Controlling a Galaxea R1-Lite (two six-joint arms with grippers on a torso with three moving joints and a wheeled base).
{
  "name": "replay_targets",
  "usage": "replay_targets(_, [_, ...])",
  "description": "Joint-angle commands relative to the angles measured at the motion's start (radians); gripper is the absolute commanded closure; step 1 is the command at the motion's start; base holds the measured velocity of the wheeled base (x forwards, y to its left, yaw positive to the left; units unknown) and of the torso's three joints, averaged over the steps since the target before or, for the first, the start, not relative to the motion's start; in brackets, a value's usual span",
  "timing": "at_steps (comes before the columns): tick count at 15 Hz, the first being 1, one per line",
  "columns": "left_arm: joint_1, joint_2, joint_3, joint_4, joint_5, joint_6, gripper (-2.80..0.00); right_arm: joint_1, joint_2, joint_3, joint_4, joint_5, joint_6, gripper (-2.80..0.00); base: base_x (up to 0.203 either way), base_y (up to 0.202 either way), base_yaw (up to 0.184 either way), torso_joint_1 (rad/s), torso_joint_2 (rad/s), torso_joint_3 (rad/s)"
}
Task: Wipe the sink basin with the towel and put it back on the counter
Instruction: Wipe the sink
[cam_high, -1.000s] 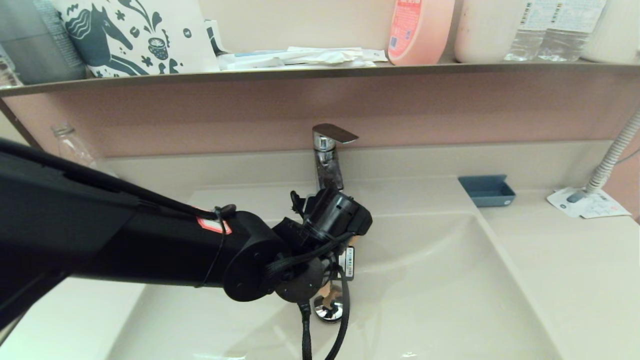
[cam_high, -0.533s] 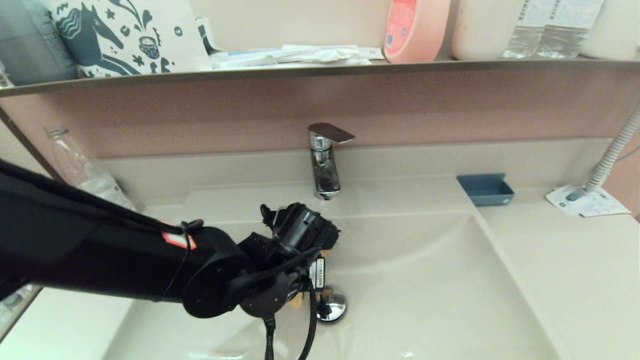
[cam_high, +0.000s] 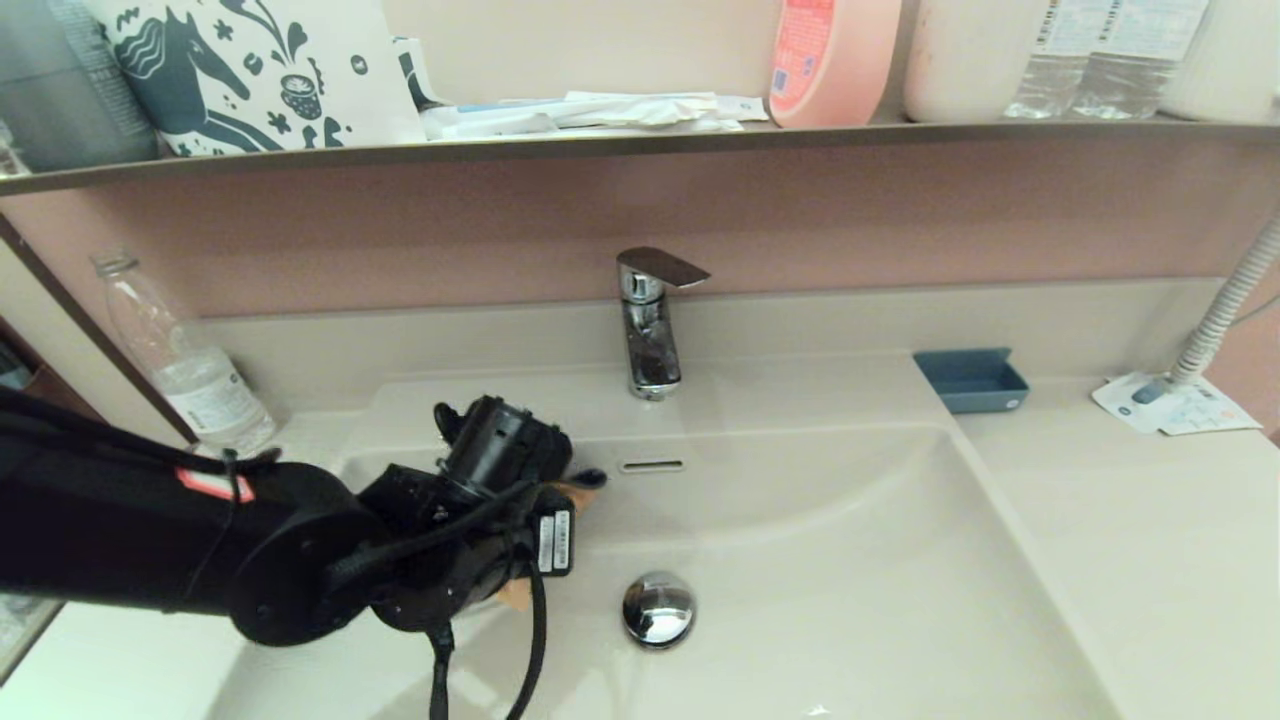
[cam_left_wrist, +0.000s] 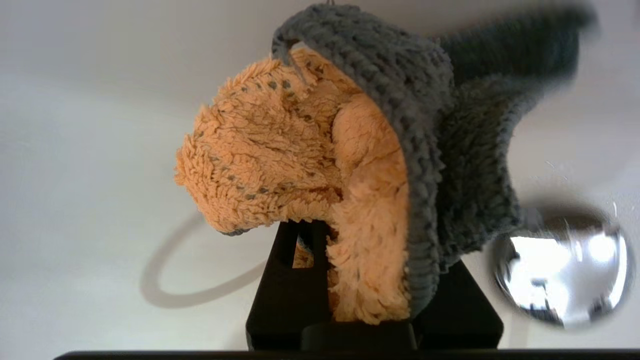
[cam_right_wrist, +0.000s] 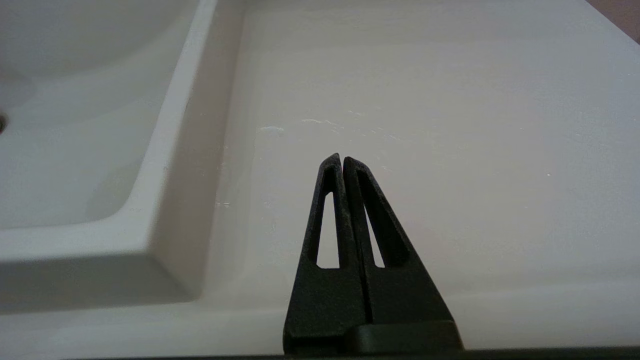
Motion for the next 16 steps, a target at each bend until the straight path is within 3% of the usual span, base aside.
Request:
replay_targets(1, [0.111,-0.065,-0.054,-0.002,-0.006,0.094,0.00,0.000,0.001,0.000,0.000,0.000,0.000,0.00,0.000,0.000,0.000,0.000,0.00,0.000])
replay_targets(4, [0.240,-0.118,-0.128,-0.001,-0.061,0.214,0.00,0.000,0.001,0.000,0.000,0.000,0.000,0.00,0.000,0.000,0.000,0.000,0.00,0.000])
replay_targets(8, [0.332,-0.112,-0.227,0.000,-0.110,0.233,0.00,0.000,0.001,0.000,0.000,0.000,0.000,0.00,0.000,0.000,0.000,0.000,0.00,0.000])
replay_targets(12, [0.313,-0.055,-0.164,-0.031,-0.114,0.223,0.00,0.000,0.001,0.000,0.000,0.000,0.000,0.00,0.000,0.000,0.000,0.000,0.00,0.000])
replay_targets(16, [0.253,0.019,-0.100,-0.196,-0.107,0.223,0.00,0.000,0.001,0.000,0.000,0.000,0.000,0.00,0.000,0.000,0.000,0.000,0.00,0.000])
